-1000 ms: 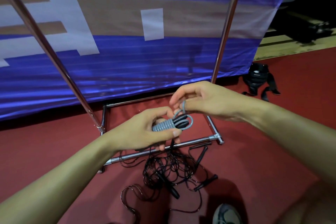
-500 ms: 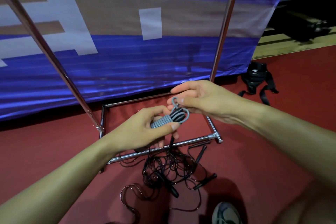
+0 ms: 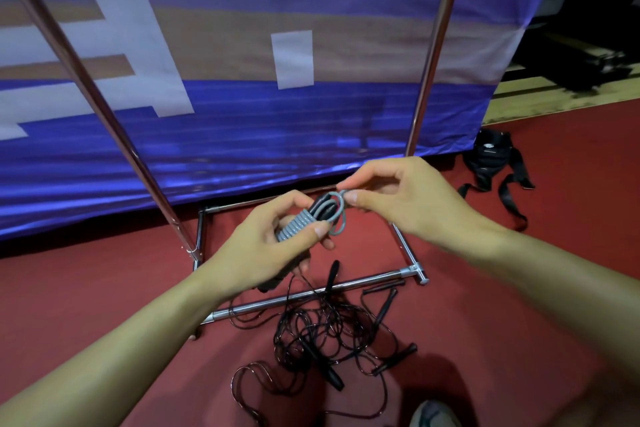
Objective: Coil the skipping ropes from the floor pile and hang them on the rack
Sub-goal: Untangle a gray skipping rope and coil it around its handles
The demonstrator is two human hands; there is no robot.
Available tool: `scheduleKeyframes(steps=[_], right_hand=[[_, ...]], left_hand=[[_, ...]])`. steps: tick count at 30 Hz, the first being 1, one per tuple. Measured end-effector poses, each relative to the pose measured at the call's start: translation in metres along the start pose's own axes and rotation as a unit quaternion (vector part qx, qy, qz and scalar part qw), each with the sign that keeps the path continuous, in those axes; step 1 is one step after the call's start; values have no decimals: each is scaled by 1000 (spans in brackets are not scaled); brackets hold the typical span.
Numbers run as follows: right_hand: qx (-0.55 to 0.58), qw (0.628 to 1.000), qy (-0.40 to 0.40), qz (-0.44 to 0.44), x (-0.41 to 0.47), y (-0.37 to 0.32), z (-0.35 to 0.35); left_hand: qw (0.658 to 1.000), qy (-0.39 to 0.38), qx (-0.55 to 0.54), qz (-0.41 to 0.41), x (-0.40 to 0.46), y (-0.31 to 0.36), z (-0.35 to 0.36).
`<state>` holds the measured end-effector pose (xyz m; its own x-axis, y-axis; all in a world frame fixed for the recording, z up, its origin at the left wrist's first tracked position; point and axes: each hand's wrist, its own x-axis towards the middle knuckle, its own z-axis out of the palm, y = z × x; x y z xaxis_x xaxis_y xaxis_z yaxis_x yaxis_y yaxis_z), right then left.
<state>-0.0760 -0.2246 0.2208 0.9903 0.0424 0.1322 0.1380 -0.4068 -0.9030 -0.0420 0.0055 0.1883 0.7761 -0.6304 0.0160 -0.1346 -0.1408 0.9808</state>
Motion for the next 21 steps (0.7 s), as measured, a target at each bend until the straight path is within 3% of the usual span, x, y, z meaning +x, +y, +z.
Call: scheduleKeyframes(steps=[4, 9, 14, 21], right_hand=[[-43, 999, -24, 5, -5, -4, 4], [92, 994, -17, 49, -7, -6, 11], [80, 995, 24, 61, -4, -3, 18], [-192, 980, 42, 4, -3, -2, 22]], left_hand=[[1000, 21, 8, 9, 0, -1, 2], [999, 35, 9, 22, 1, 1, 2], [998, 34, 36, 26, 1, 2, 5], [975, 88, 201, 43, -1, -6, 5]])
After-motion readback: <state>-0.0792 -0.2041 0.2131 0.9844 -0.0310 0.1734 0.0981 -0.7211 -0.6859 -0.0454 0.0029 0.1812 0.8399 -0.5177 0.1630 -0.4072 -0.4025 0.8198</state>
